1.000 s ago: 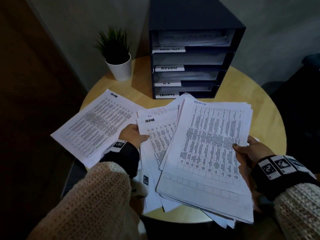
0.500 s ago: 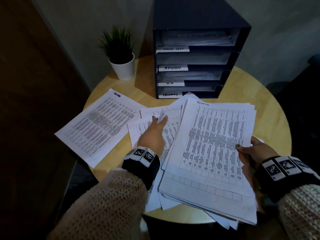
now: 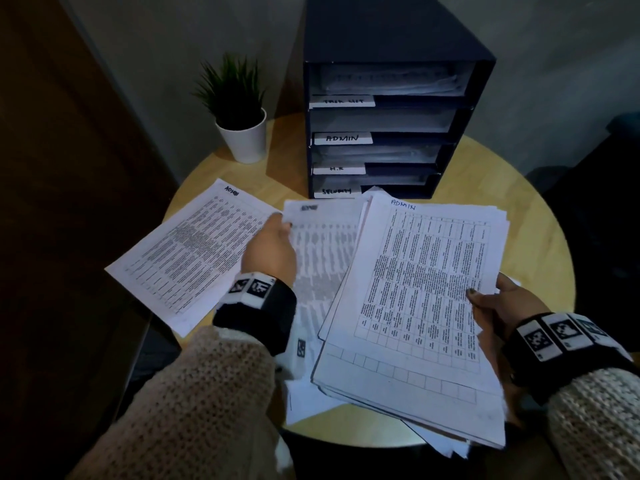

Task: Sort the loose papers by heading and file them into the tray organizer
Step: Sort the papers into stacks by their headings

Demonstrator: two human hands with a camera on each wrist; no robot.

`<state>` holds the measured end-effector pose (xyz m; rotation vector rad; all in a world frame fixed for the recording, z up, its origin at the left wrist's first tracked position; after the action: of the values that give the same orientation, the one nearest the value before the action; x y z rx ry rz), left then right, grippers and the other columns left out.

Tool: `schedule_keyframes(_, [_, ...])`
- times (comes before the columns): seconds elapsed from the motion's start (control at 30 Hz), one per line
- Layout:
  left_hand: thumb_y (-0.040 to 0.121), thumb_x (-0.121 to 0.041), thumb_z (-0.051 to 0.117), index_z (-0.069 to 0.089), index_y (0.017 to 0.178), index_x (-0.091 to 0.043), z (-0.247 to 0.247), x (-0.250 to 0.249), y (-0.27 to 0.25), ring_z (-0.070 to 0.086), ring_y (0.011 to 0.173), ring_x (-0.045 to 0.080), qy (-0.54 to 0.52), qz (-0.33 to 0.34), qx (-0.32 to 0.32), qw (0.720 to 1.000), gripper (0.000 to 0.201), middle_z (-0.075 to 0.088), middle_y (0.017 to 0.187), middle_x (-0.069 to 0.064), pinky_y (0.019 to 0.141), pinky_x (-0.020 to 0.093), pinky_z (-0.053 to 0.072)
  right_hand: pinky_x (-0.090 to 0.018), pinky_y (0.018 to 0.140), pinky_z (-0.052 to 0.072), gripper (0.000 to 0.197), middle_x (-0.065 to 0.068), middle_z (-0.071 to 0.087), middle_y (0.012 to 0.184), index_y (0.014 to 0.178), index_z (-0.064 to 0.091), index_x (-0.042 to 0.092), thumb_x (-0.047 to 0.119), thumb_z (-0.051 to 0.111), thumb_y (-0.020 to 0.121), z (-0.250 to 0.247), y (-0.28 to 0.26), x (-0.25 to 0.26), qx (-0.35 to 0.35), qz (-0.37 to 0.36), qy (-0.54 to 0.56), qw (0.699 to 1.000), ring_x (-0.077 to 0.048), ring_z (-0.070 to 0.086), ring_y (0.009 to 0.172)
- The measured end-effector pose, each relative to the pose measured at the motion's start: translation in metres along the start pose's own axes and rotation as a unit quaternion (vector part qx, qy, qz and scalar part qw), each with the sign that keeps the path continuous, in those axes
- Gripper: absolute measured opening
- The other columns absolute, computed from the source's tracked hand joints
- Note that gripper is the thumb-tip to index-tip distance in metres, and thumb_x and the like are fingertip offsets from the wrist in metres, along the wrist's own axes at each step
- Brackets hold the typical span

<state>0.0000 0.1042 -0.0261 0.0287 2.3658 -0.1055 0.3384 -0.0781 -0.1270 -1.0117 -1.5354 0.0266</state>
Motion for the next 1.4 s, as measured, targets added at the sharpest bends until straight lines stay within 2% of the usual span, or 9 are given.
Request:
schedule_keyframes(0.43, [0.09,-0.014,0.047,0.057,0.104,-0.02,-0.168,-0.089,0.011,0.059,0.088,-0.006,-0.236,0.239,-0.265,0.904,0.017,0.063,0.097,-0.013,0.077,0.011,0.046,-0.022,0.04,0.039,0.031,0.003,0.057,0.044,0.115,0.057,0.021,0.002,0.056,0.09,0.002,-0.003,0.005,-0.015,-0.036,0.025,0.999,-0.012,0.051,0.036])
schedule_keyframes(0.63, [0.096,-0.013,0.048,0.051,0.096,-0.014,-0.119,-0.104,0.016,0.052,0.06,-0.015,-0.248,0.206,-0.153,0.934,0.003,0.058,0.078,-0.011,0.059,0.005,0.04,-0.017,0.053,0.045,0.034,0.006,0.067,0.062,0.122,0.056,0.011,-0.001,0.056,0.09,0.013,-0.006,0.017,0.017,-0.08,0.028,0.996,-0.009,0.06,0.056])
schedule_keyframes(0.73, [0.097,-0.025,0.046,0.053,0.096,-0.014,-0.057,-0.08,0.026,0.059,0.085,0.019,-0.184,0.129,-0.09,0.97,0.012,0.064,0.093,0.008,0.069,0.025,0.042,-0.008,0.042,0.041,0.036,0.013,0.066,0.055,0.122,0.054,0.015,-0.004,0.052,0.091,0.023,-0.009,0.019,0.051,-0.092,0.074,0.992,0.002,0.057,0.043])
schedule_keyframes(0.83, [0.1,-0.03,0.039,0.051,0.111,-0.008,-0.008,-0.053,0.025,0.054,0.1,0.033,-0.164,0.042,-0.035,0.985,0.027,0.059,0.113,0.015,0.079,0.031,0.04,-0.008,0.054,0.048,0.041,0.011,0.074,0.077,0.125,0.052,0.014,-0.008,0.047,0.091,0.038,-0.015,0.023,0.103,-0.101,0.113,0.983,0.001,0.067,0.063])
schedule_keyframes(0.97, [0.102,-0.029,0.034,0.042,0.125,-0.008,0.017,-0.037,0.023,0.051,0.094,0.032,-0.15,-0.021,-0.003,0.988,0.032,0.056,0.116,0.017,0.076,0.028,0.033,-0.019,0.078,0.056,0.051,0.007,0.073,0.101,0.133,0.047,0.015,-0.012,0.044,0.09,0.05,-0.014,0.021,0.152,-0.105,0.146,0.972,-0.01,0.068,0.097])
schedule_keyframes(1.07, [0.098,-0.029,0.047,0.037,0.129,-0.013,0.025,-0.028,0.023,0.05,0.079,0.023,-0.182,-0.046,0.009,0.982,0.036,0.056,0.103,0.006,0.069,0.023,0.034,-0.037,0.087,0.055,0.067,-0.001,0.07,0.113,0.132,0.05,0.021,0.017,0.076,0.07,0.054,-0.011,0.019,0.17,-0.106,0.147,0.969,-0.022,0.067,0.102])
schedule_keyframes(1.2, [0.091,-0.029,0.059,0.045,0.13,-0.016,0.046,-0.028,0.021,0.058,0.108,0.025,-0.163,-0.025,0.1,0.981,0.043,0.06,0.123,0.003,0.091,0.031,0.046,-0.025,0.064,0.057,0.038,-0.001,0.073,0.101,0.122,0.059,0.024,0.005,0.051,0.09,0.054,-0.012,0.018,0.131,-0.075,0.184,0.971,-0.014,0.072,0.079])
schedule_keyframes(1.33, [0.096,-0.021,0.051,0.043,0.131,-0.012,0.052,-0.031,0.015,0.055,0.104,0.022,-0.131,-0.004,0.079,0.988,0.037,0.059,0.12,0.004,0.08,0.023,0.039,-0.014,0.066,0.049,0.024,0.021,0.068,0.06,0.106,0.059,0.027,0.044,0.048,0.093,0.041,-0.005,0.008,0.035,-0.055,0.169,0.983,0.014,0.06,0.052])
schedule_keyframes(1.4, [0.097,-0.019,0.05,0.043,0.129,-0.012,0.053,-0.031,0.009,0.053,0.096,0.019,-0.144,0.003,0.071,0.987,0.034,0.057,0.11,0.001,0.073,0.02,0.036,-0.023,0.073,0.047,0.018,0.017,0.072,0.071,0.101,0.061,0.027,0.04,0.056,0.089,0.047,-0.007,0.008,0.073,-0.076,0.073,0.992,0.005,0.065,0.061])
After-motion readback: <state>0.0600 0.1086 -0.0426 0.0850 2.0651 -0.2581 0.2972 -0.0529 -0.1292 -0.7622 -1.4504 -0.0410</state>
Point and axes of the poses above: each hand's wrist, its own y-axis towards the middle knuckle, its own z-axis out of the palm, x = y × z, the point moved 8 cm from there along y, towards the middle knuckle
